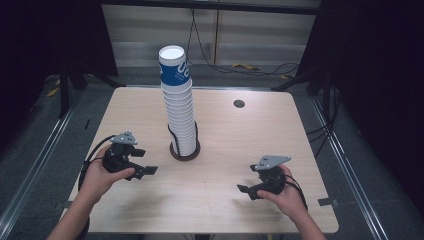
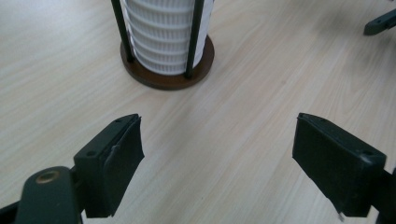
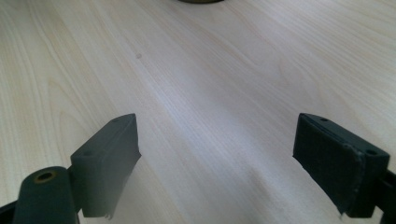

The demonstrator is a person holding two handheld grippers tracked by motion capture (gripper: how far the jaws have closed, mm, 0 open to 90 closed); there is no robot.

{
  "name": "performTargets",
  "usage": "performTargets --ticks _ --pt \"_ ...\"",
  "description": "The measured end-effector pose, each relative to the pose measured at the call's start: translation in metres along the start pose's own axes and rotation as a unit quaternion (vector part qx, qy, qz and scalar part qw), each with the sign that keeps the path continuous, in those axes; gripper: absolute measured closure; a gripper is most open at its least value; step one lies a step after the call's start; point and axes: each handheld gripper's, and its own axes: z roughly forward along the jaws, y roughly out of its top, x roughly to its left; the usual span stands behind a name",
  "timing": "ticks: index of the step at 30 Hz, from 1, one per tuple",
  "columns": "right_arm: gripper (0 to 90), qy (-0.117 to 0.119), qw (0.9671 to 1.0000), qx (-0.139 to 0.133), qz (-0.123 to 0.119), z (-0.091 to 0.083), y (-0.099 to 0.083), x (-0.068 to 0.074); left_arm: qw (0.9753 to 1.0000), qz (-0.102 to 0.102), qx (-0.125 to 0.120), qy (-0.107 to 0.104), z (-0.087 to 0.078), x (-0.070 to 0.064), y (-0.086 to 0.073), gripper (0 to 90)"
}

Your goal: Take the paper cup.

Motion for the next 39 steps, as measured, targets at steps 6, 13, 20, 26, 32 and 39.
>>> performTargets --ticks 6,13,20,26,32,39 --pt "13.8 0.006 1.0000 0.000 -0.002 -0.001 0.009 -0.001 0.9999 -0.001 -0.010 -0.006 -0.011 0.003 0.017 16.1" --pt "13.7 0.013 0.9998 0.008 -0.011 -0.003 0.019 -0.003 1.0000 0.007 -0.006 -0.003 -0.019 0.003 0.036 16.3" --pt "13.8 0.020 0.9998 0.004 -0.006 -0.005 0.028 -0.007 0.9999 0.016 0.001 -0.001 -0.022 0.000 0.053 16.6" --pt "13.8 0.020 0.9998 -0.002 -0.003 -0.006 0.036 -0.010 0.9998 0.021 -0.001 0.002 -0.028 0.002 0.062 16.6" --pt "13.8 0.019 0.9998 -0.010 0.004 -0.008 0.045 -0.014 0.9998 0.017 -0.008 0.003 -0.034 0.004 0.073 16.7" --pt "13.8 0.020 0.9998 -0.005 -0.002 -0.007 0.052 -0.015 0.9996 0.025 -0.009 0.006 -0.042 0.003 0.085 16.6"
